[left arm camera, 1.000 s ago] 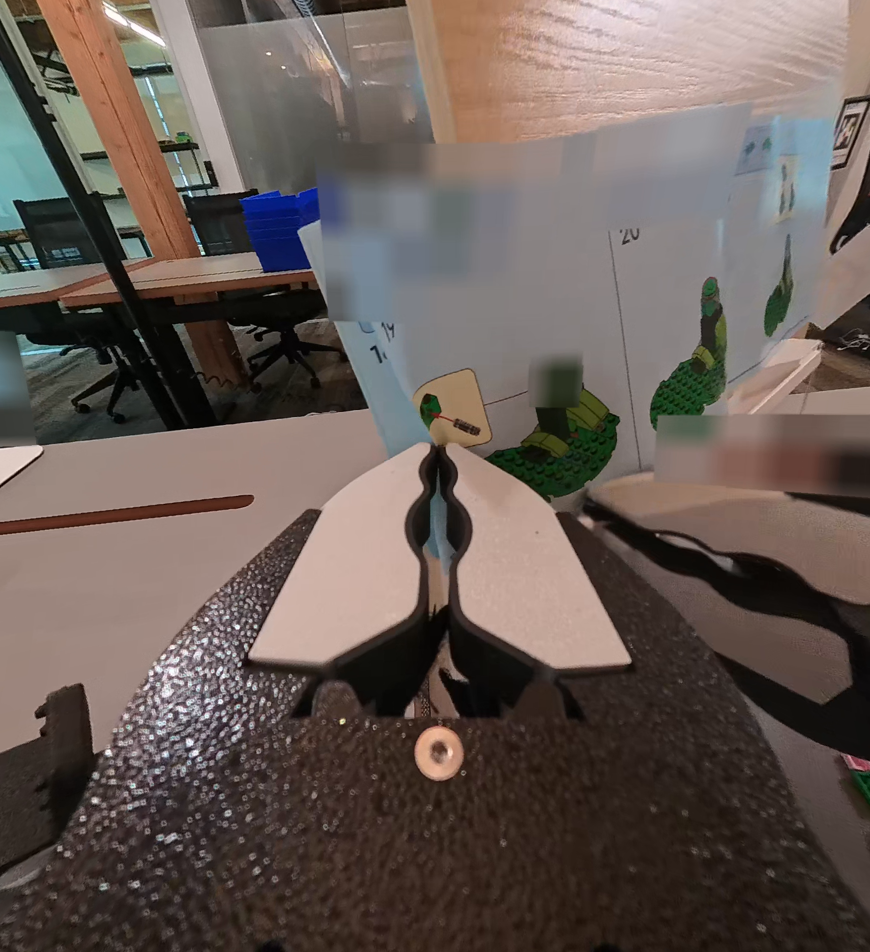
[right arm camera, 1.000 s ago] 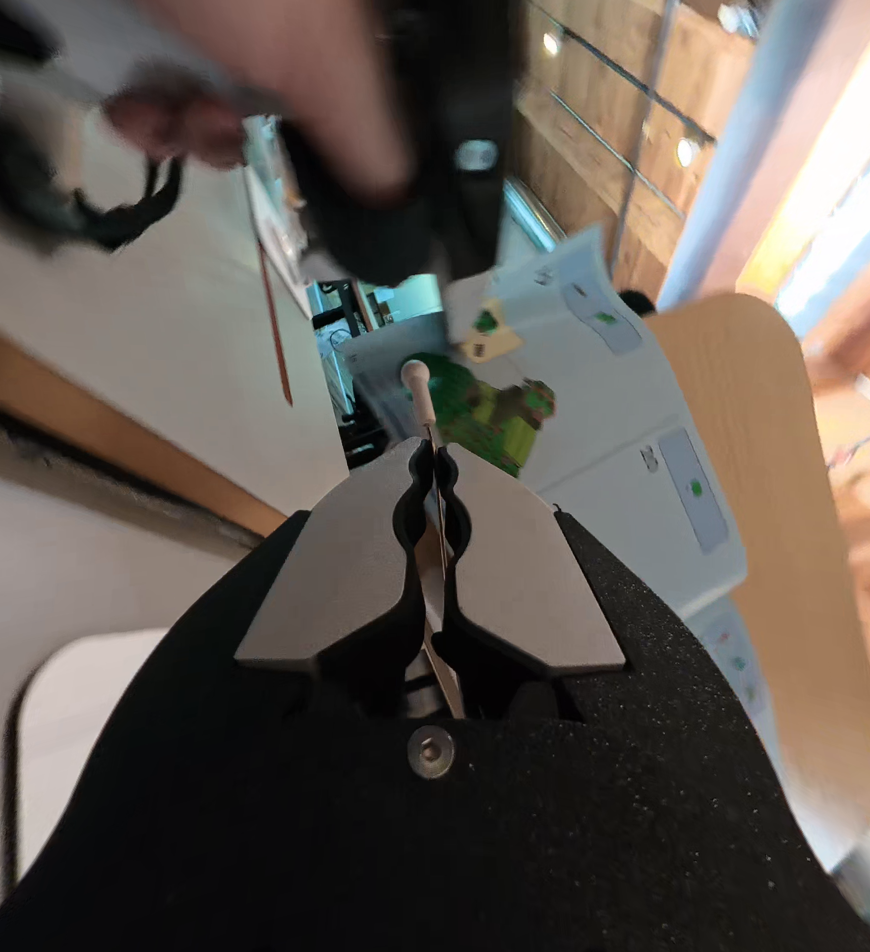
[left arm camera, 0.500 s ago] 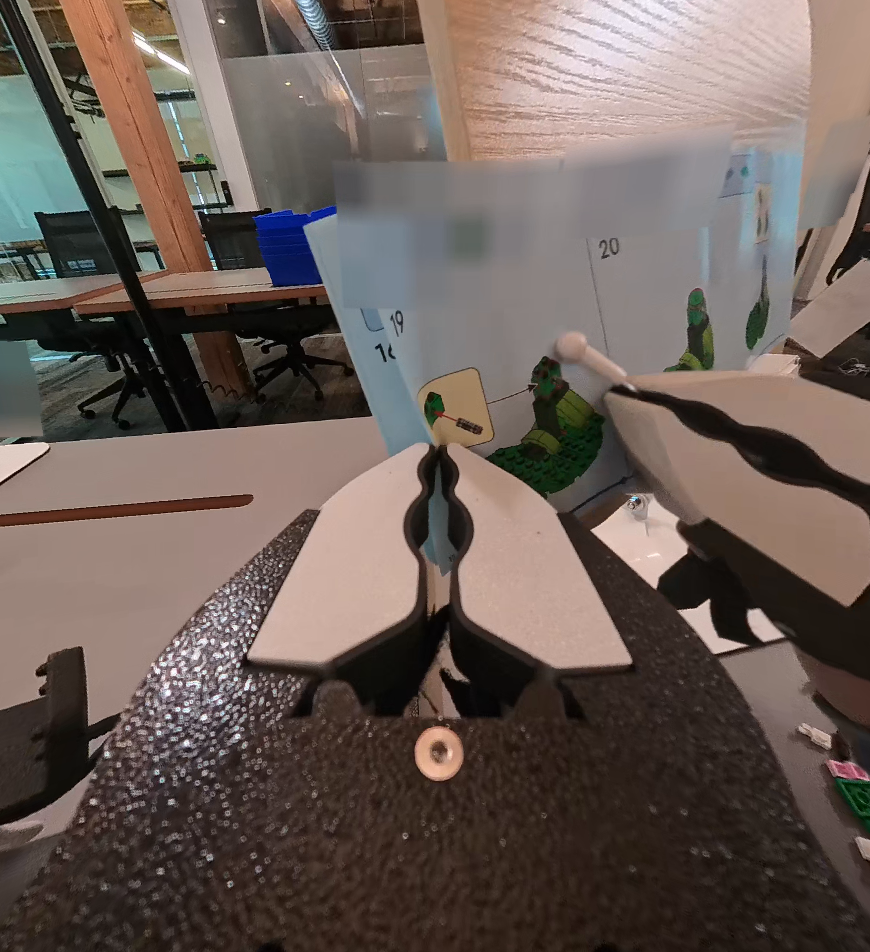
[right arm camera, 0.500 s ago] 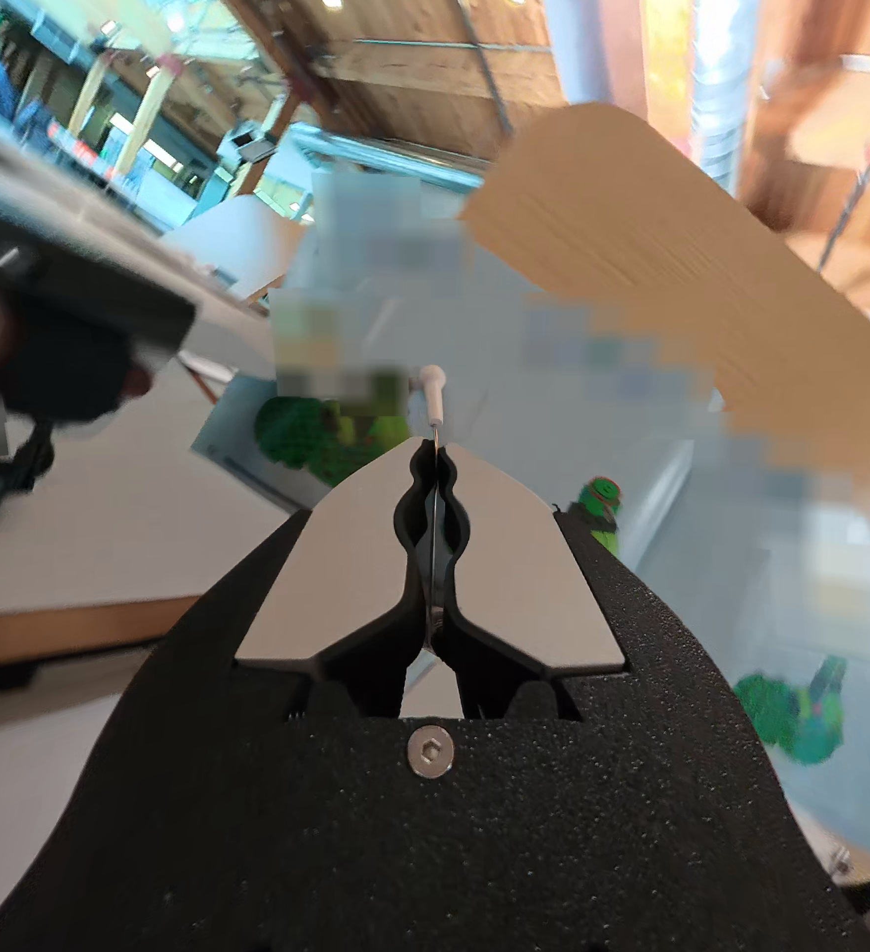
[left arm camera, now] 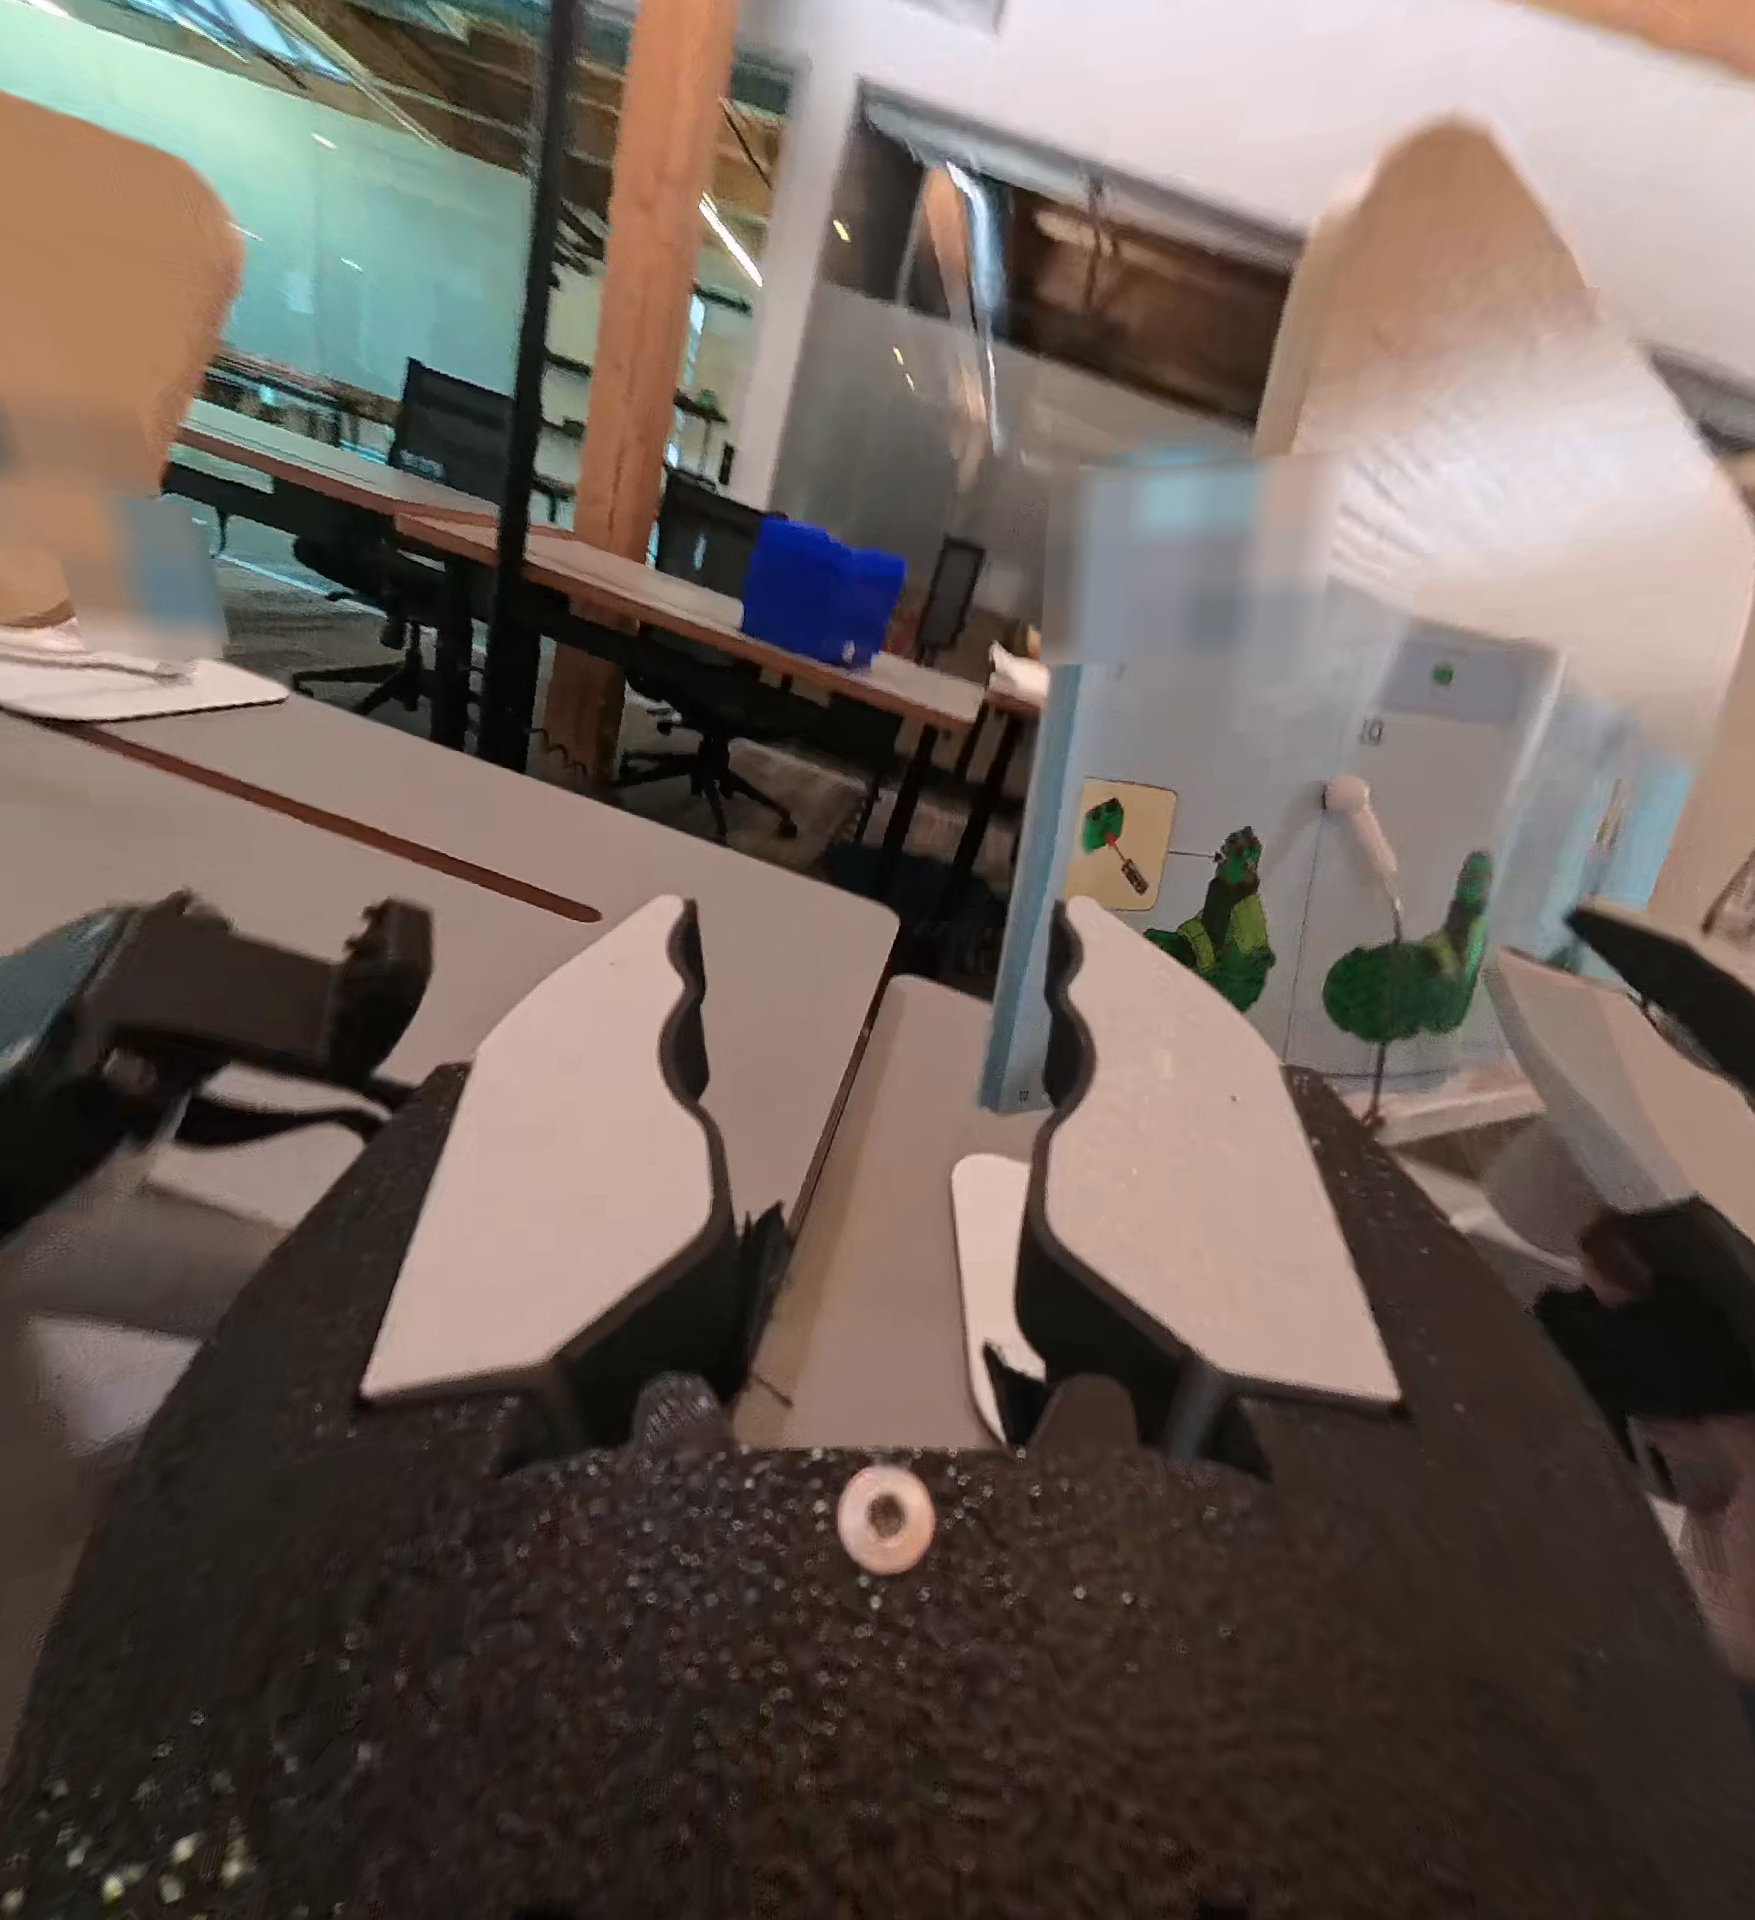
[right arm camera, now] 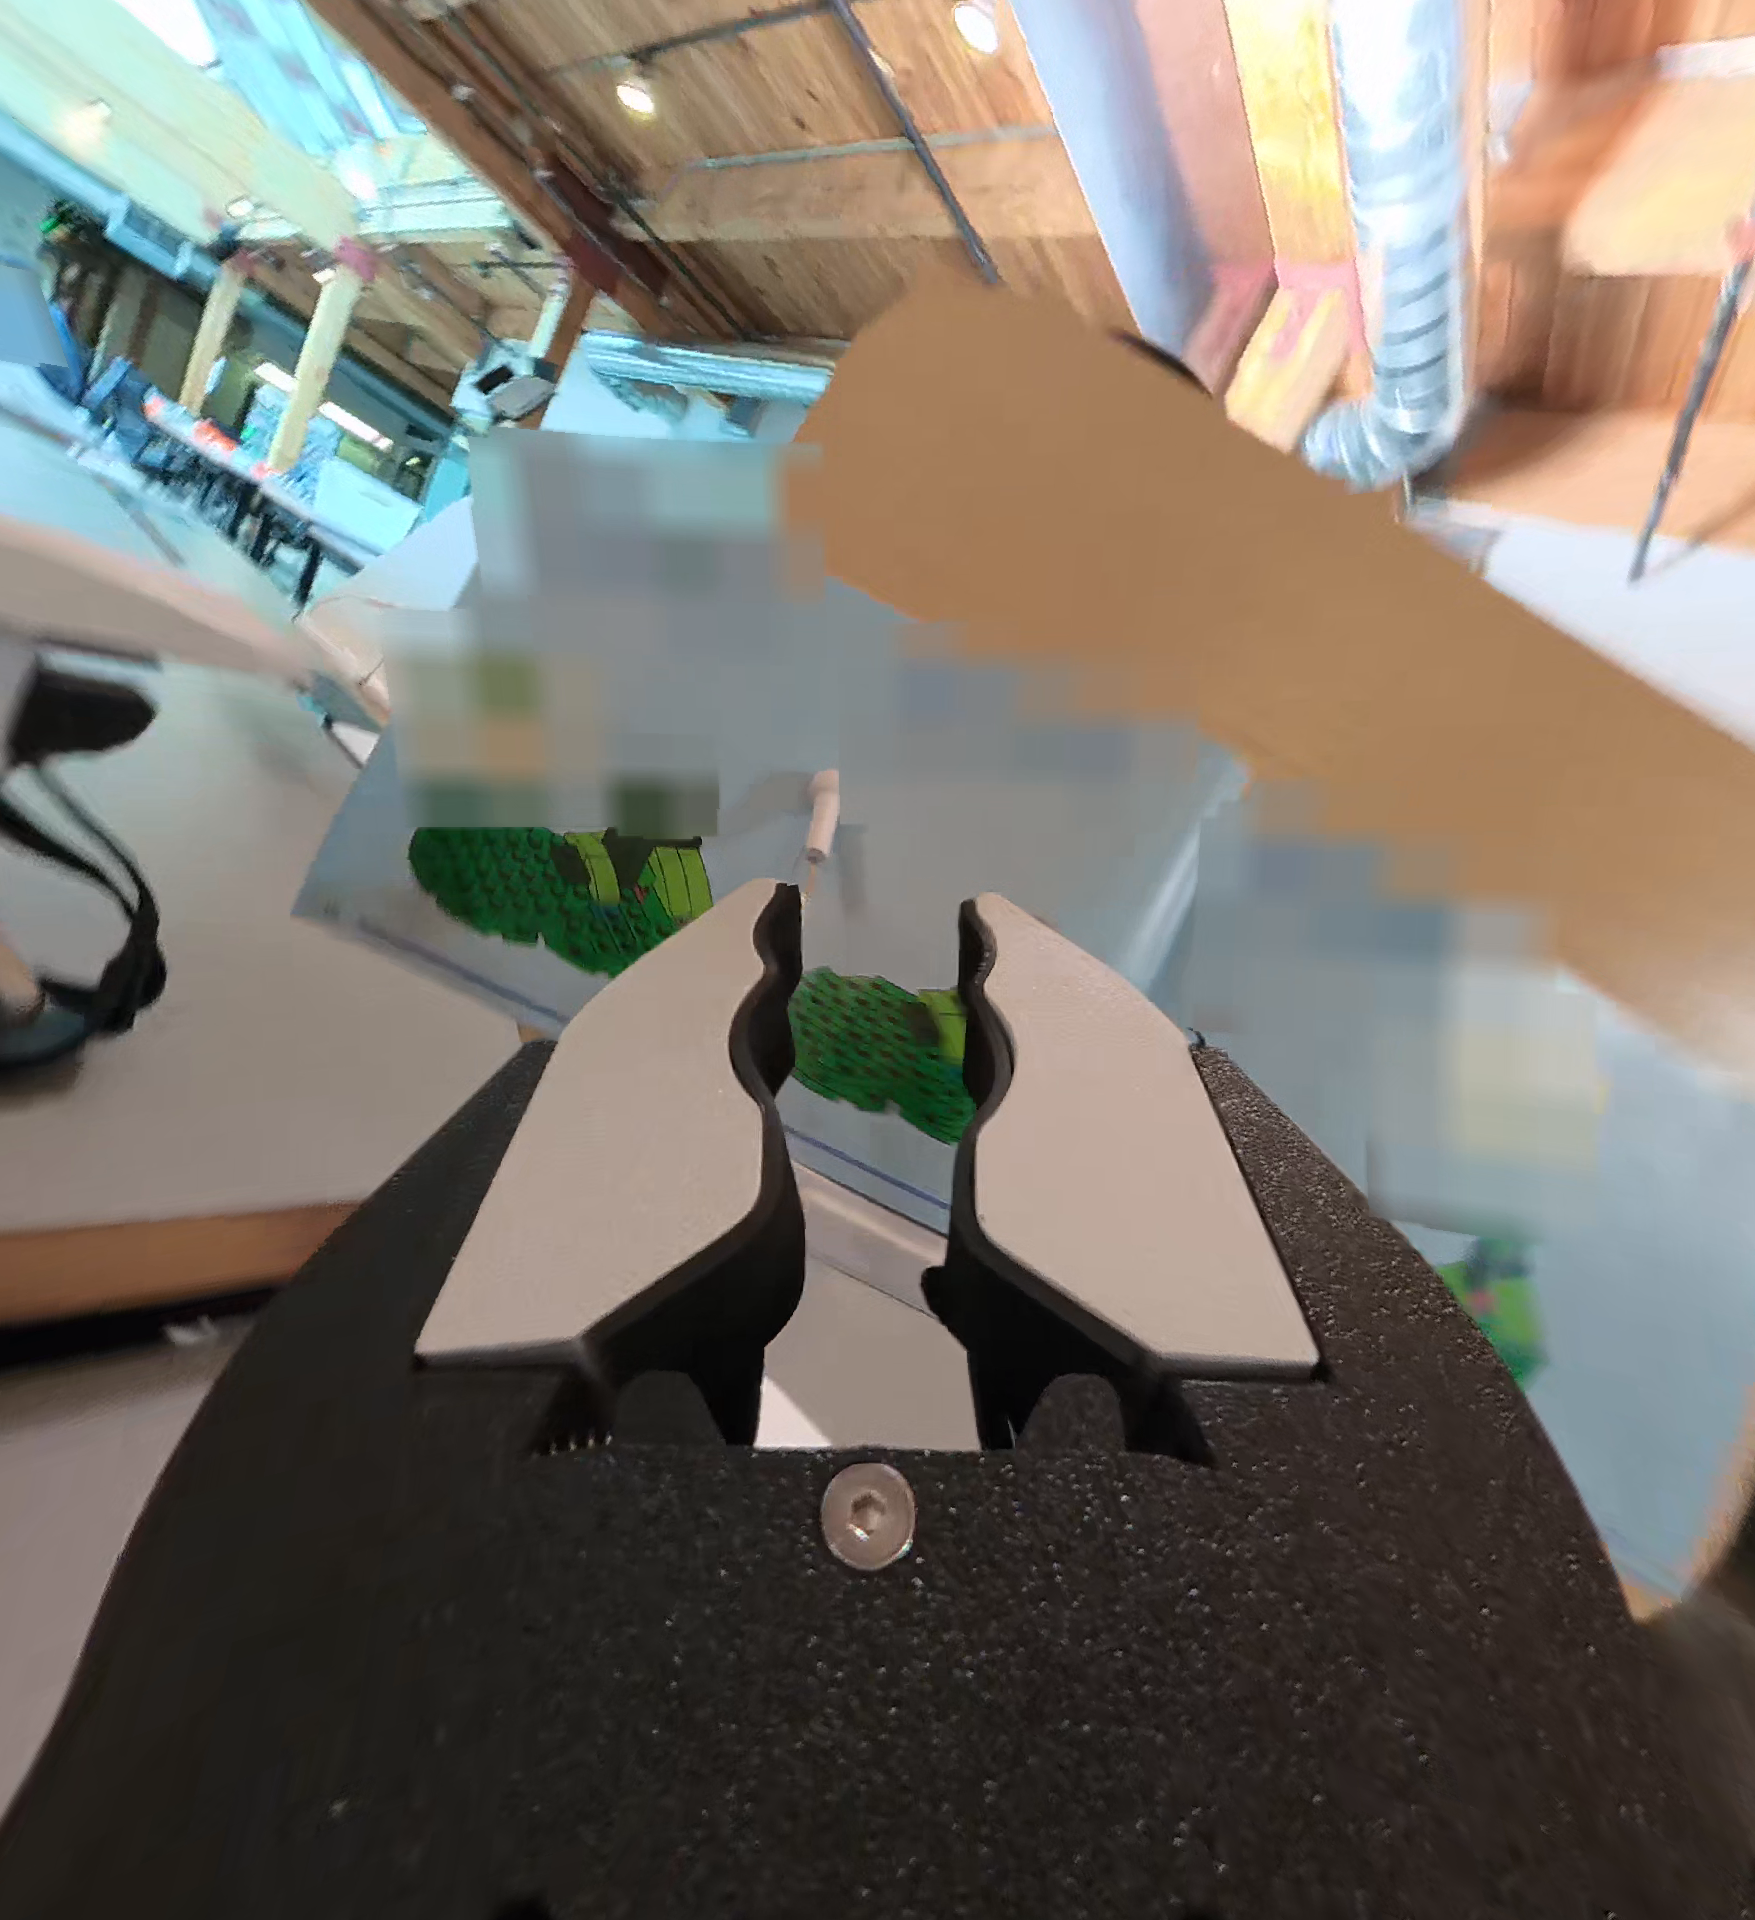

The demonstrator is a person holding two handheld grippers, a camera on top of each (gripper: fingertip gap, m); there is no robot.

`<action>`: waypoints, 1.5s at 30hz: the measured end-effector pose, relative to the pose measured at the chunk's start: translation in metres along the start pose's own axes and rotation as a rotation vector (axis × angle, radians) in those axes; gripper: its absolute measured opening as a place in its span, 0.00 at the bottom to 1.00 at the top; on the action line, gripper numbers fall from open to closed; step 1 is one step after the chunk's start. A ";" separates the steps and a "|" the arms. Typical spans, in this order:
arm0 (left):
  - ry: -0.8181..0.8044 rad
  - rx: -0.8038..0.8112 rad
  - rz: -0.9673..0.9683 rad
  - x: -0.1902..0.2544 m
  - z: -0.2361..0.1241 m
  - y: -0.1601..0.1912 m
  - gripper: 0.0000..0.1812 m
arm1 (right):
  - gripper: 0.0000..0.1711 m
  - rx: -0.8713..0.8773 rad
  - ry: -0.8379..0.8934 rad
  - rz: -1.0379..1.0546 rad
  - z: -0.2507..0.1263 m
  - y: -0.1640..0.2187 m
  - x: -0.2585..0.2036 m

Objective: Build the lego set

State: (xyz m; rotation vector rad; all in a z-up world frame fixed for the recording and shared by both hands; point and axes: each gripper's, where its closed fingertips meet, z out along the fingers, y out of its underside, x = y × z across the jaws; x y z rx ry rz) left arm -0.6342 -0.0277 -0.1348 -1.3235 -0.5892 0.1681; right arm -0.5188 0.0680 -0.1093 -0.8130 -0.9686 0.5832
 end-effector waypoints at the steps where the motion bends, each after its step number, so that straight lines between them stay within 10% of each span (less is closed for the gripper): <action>1: -0.020 0.041 -0.045 -0.002 -0.008 0.000 0.33 | 0.17 0.008 -0.018 -0.044 -0.007 -0.002 0.003; 13: 0.180 0.044 0.168 0.140 -0.110 0.046 0.31 | 0.25 -0.118 -0.301 -0.149 -0.239 -0.034 0.077; 24: 0.166 0.109 0.433 0.192 -0.194 0.106 0.26 | 0.22 -0.436 0.173 -0.031 -0.454 0.037 0.206; 31: -0.001 0.154 0.489 0.161 -0.196 0.098 0.22 | 0.18 -0.346 0.274 -0.018 -0.477 0.044 0.215; 45: 0.273 0.042 0.510 0.212 -0.195 0.130 0.10 | 0.05 -0.368 0.266 -0.096 -0.472 0.060 0.198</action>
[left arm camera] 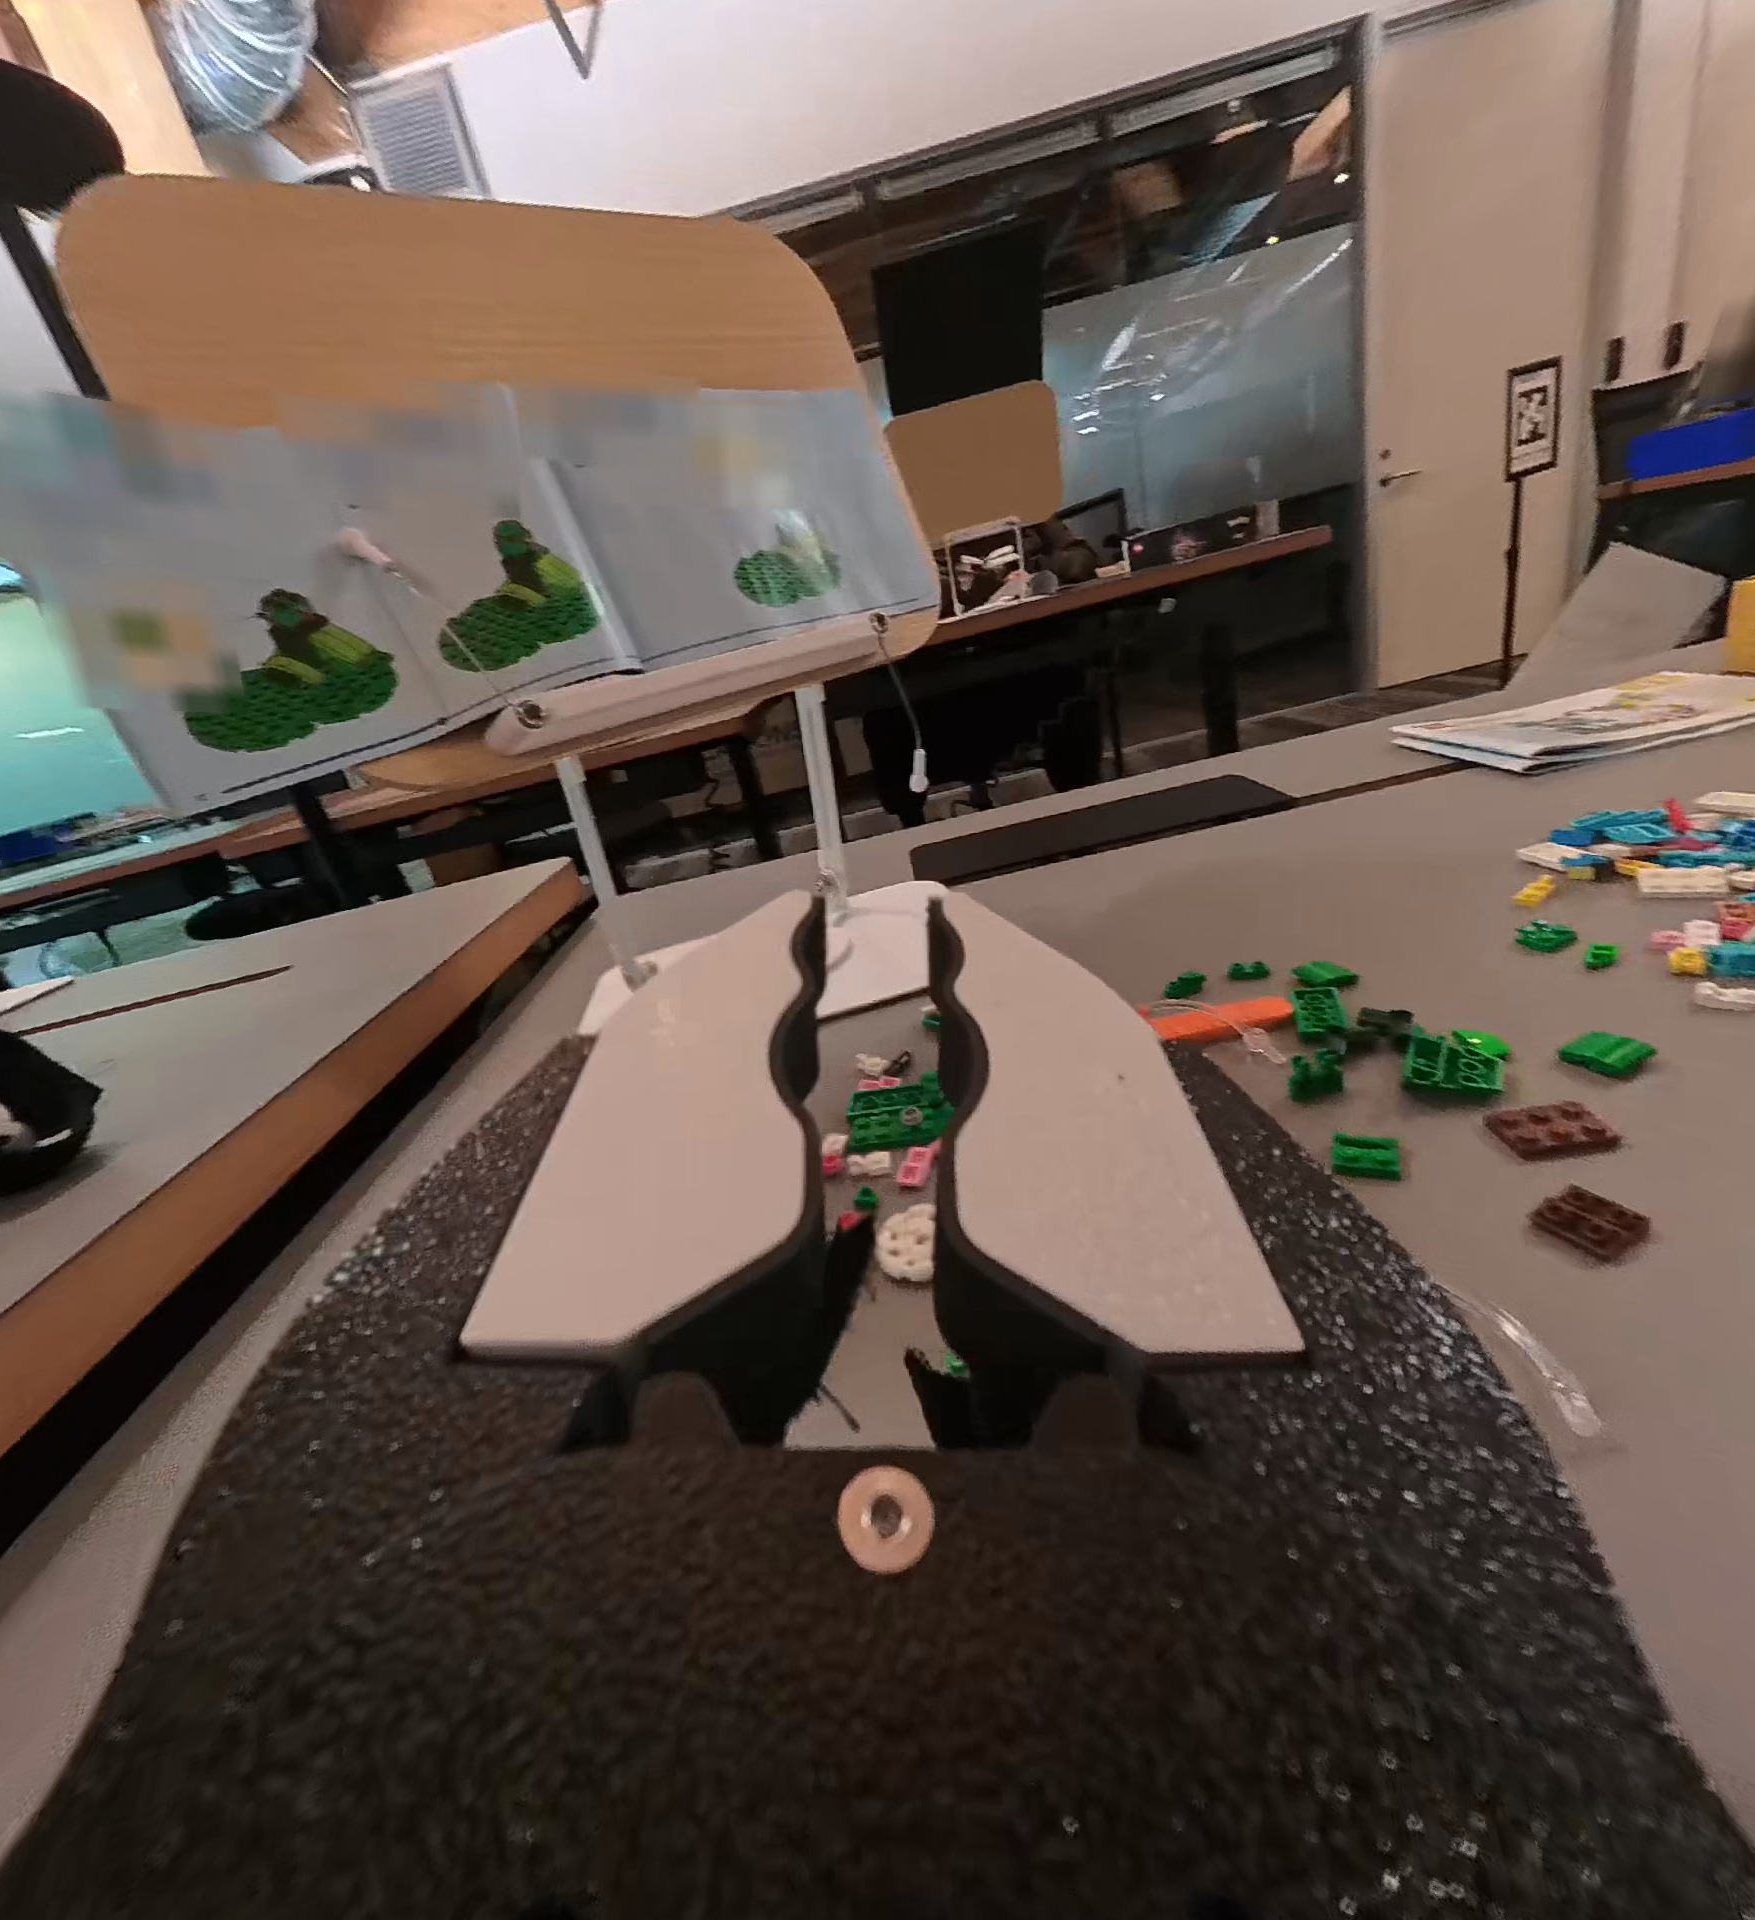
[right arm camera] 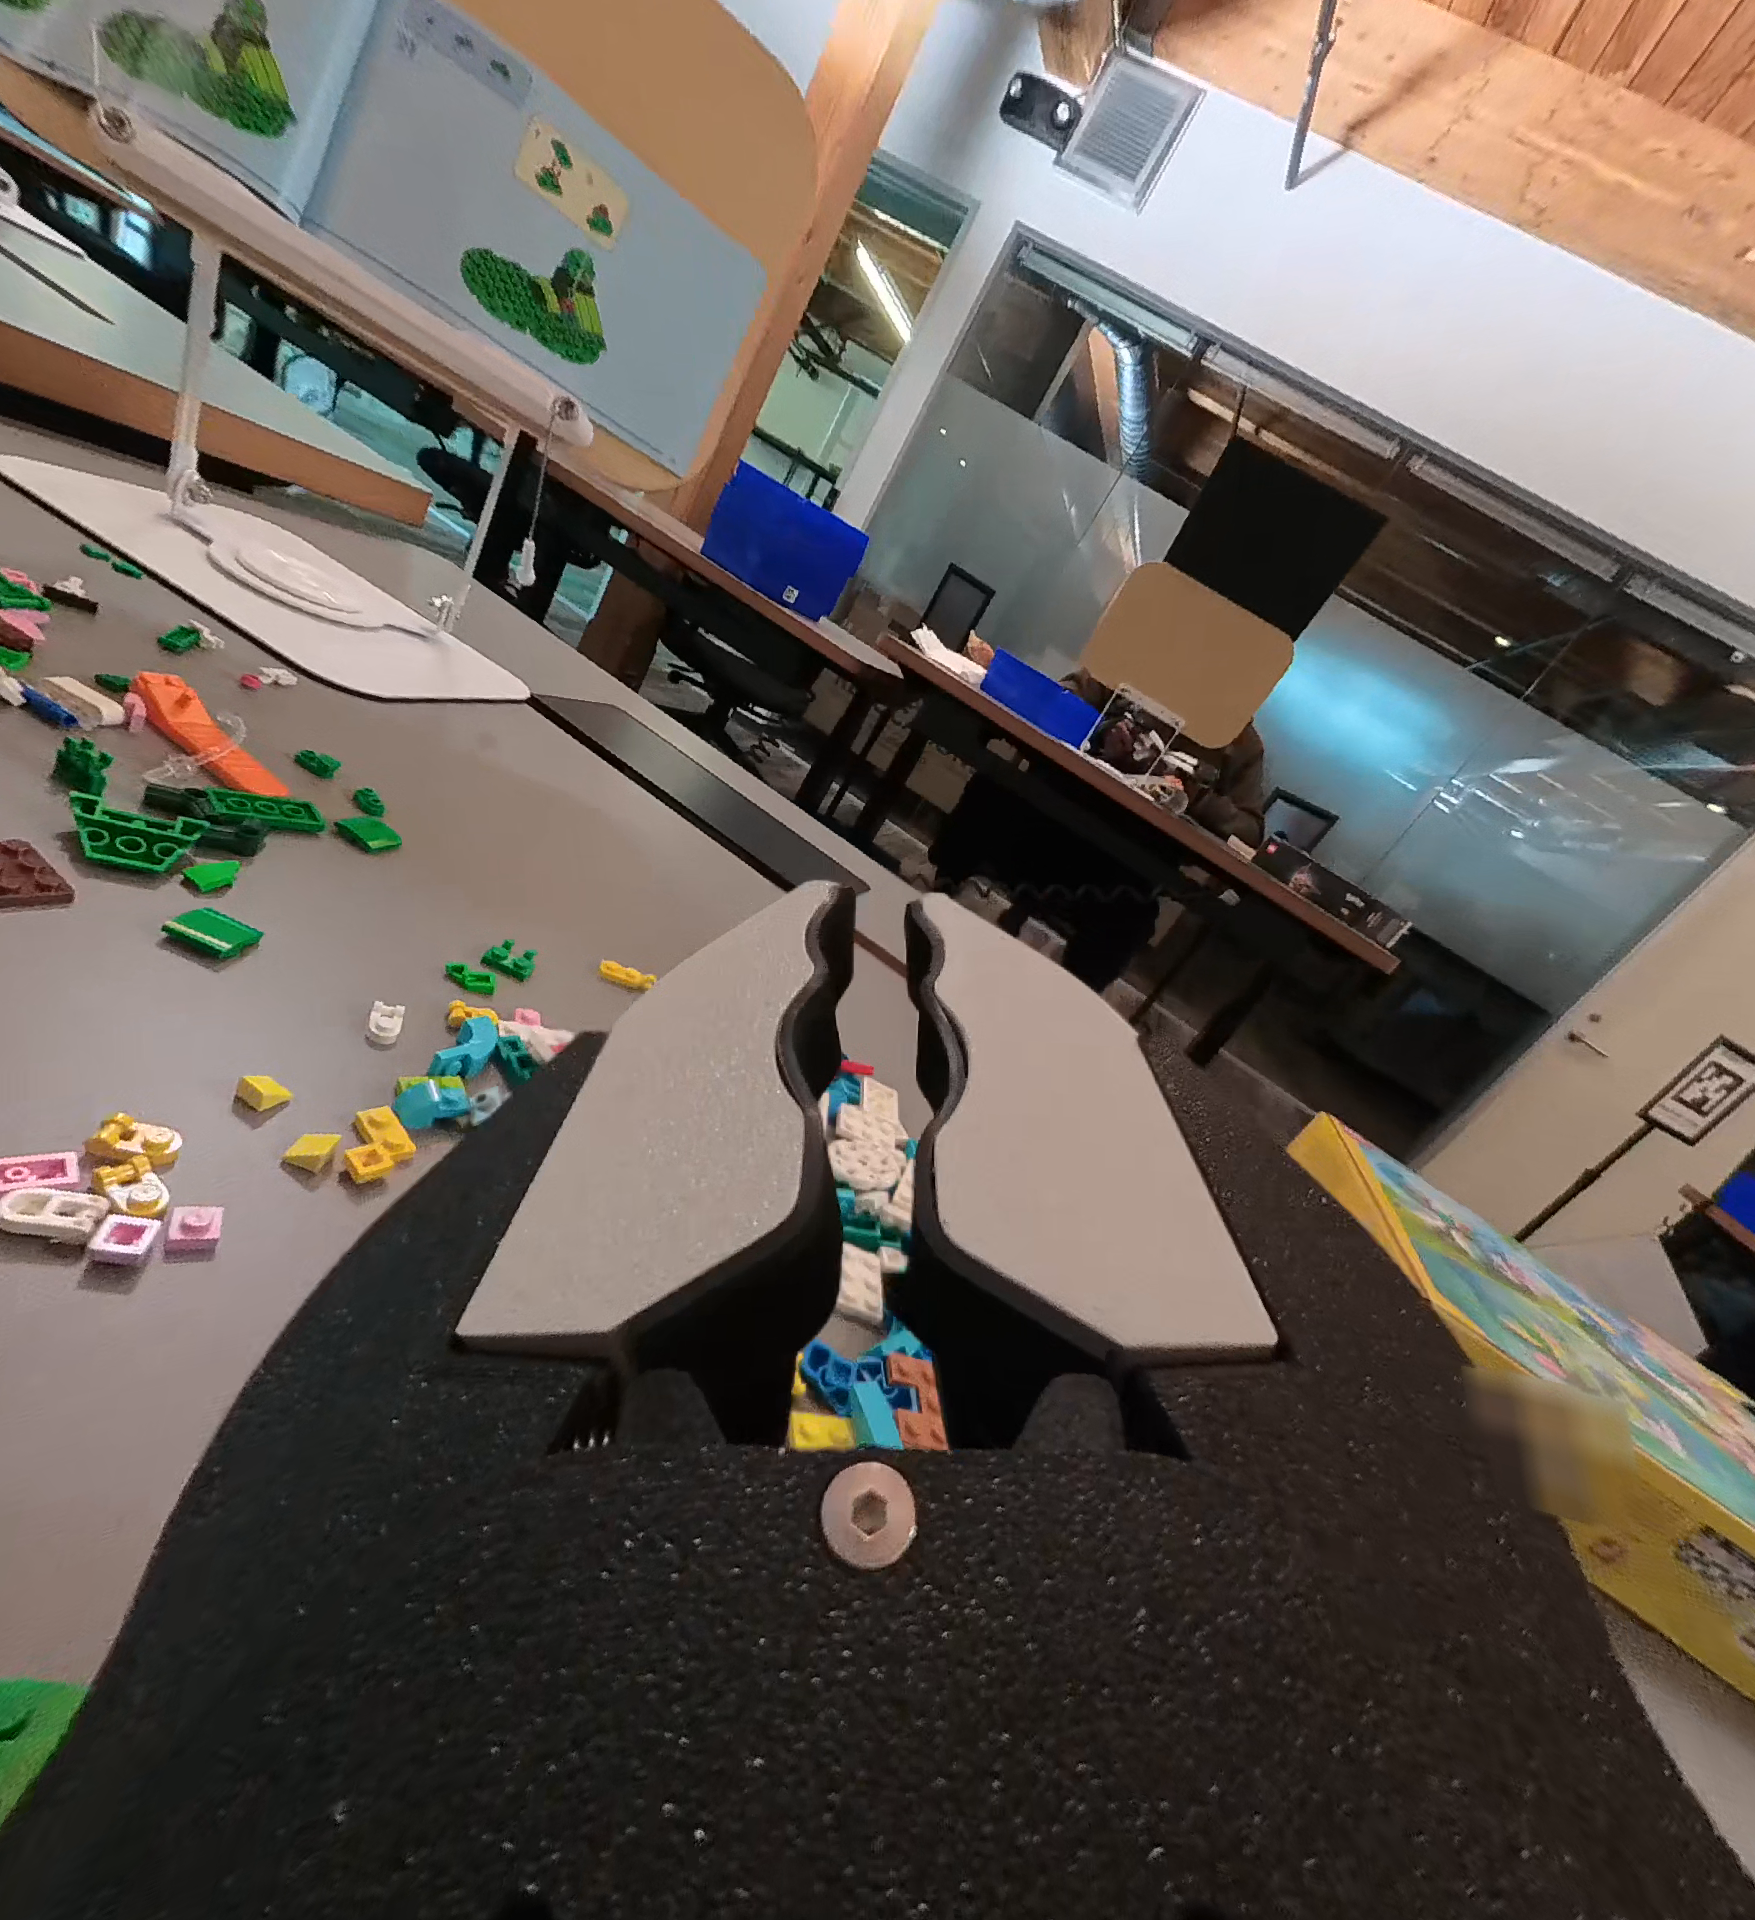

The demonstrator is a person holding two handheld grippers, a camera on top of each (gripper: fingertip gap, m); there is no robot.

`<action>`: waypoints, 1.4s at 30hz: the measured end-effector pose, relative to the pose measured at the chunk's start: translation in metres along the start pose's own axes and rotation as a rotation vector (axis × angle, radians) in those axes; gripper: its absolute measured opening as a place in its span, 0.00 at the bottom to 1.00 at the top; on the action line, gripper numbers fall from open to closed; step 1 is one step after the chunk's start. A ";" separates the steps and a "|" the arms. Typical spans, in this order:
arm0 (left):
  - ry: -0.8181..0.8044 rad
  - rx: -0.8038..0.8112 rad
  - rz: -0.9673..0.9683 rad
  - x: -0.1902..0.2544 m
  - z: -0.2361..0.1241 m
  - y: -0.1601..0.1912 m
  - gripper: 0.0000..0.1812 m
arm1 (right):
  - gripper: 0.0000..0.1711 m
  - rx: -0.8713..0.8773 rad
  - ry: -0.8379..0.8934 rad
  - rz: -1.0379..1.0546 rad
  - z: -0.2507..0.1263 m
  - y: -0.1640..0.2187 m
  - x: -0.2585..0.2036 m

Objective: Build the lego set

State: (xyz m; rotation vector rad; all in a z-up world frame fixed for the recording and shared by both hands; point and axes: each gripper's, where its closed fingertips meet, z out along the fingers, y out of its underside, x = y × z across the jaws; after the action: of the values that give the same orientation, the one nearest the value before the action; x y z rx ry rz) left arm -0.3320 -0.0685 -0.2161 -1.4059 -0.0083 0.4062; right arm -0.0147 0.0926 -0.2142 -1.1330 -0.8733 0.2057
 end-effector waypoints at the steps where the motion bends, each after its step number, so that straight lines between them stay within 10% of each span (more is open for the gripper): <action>1: 0.019 -0.008 -0.009 0.003 0.000 0.002 0.07 | 0.04 -0.014 0.001 0.003 0.001 0.003 0.001; 17: -0.094 -0.024 -0.278 -0.044 -0.007 0.017 0.00 | 0.00 -0.065 0.040 0.112 0.001 0.027 0.022; 29: 0.064 -0.044 -0.203 -0.010 0.003 0.015 0.00 | 0.06 0.015 -0.489 -0.136 -0.007 -0.005 -0.086; 33: 0.306 -0.031 -0.188 0.029 0.001 0.009 0.00 | 0.06 -0.029 -0.811 -0.129 -0.023 -0.017 -0.143; 37: 0.727 -0.159 -0.200 0.102 -0.016 0.008 0.08 | 0.06 0.019 -0.807 -0.147 -0.021 -0.035 -0.150; 42: 0.865 -0.338 -0.040 0.149 -0.028 0.026 0.21 | 0.06 0.064 -0.658 -0.025 -0.014 -0.044 -0.110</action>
State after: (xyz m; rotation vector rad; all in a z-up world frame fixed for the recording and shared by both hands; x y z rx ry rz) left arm -0.1937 -0.0508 -0.2807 -1.8163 0.6217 -0.2742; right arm -0.0900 0.0019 -0.2342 -1.0012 -1.4470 0.6030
